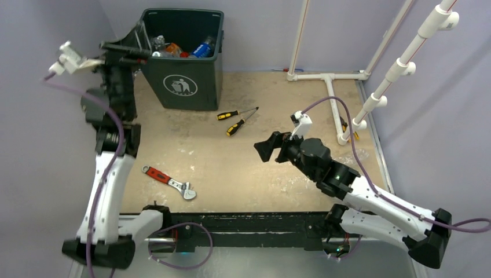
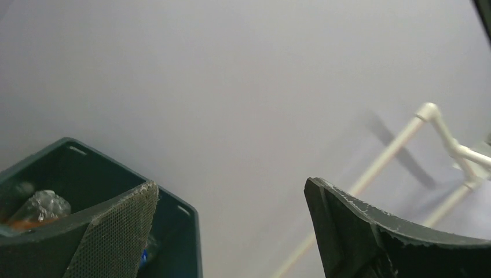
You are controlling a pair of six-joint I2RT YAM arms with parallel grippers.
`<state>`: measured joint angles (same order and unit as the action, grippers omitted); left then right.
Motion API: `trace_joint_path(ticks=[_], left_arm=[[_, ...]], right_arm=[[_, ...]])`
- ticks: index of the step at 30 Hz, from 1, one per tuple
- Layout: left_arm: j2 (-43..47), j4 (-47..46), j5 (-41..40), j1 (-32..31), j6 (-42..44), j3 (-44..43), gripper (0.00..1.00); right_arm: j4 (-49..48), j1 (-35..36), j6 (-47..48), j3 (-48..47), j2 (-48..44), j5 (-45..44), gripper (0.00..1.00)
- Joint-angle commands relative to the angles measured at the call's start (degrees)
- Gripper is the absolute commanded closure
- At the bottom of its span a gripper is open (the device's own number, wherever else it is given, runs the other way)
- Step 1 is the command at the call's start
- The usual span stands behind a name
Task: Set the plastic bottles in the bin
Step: Pick up the plastic bottle at the center of the board.
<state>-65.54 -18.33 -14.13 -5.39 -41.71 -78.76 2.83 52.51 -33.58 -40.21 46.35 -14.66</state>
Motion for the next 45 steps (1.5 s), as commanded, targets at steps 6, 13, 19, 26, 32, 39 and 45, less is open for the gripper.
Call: trace_joint_path(ticks=[6, 13, 19, 26, 32, 39, 45], left_arm=[[23.88, 14.9, 17.18, -0.34, -9.7, 25.74, 0.01], [32.02, 21.71, 23.2, -4.0, -11.81, 39.27, 0.01], [30.4, 19.25, 26.56, -9.23, -12.16, 45.91, 0.01], [26.3, 11.03, 23.15, -19.86, -13.94, 52.1, 0.01], [25.73, 7.9, 21.14, -22.97, -15.01, 54.47, 0.01], [26.6, 7.88, 21.07, -23.26, -15.06, 55.07, 0.01], [26.22, 7.02, 21.34, -23.26, -15.08, 56.17, 0.01]], right_arm=[[24.34, -3.39, -16.63, -9.94, 17.36, -21.76, 0.01], [28.88, -16.81, -19.28, -6.15, 17.72, -18.61, 0.01], [39.1, -19.21, -23.15, -10.39, 21.94, -23.81, 0.01], [47.26, -25.55, -35.09, -7.67, 21.73, -26.35, 0.01], [49.79, -30.78, -44.51, -3.92, 19.65, -30.34, 0.01], [44.06, -40.38, -41.37, -3.06, 23.59, -30.76, 0.06], [35.79, -44.67, -33.86, -3.72, 28.04, -29.43, 0.11]])
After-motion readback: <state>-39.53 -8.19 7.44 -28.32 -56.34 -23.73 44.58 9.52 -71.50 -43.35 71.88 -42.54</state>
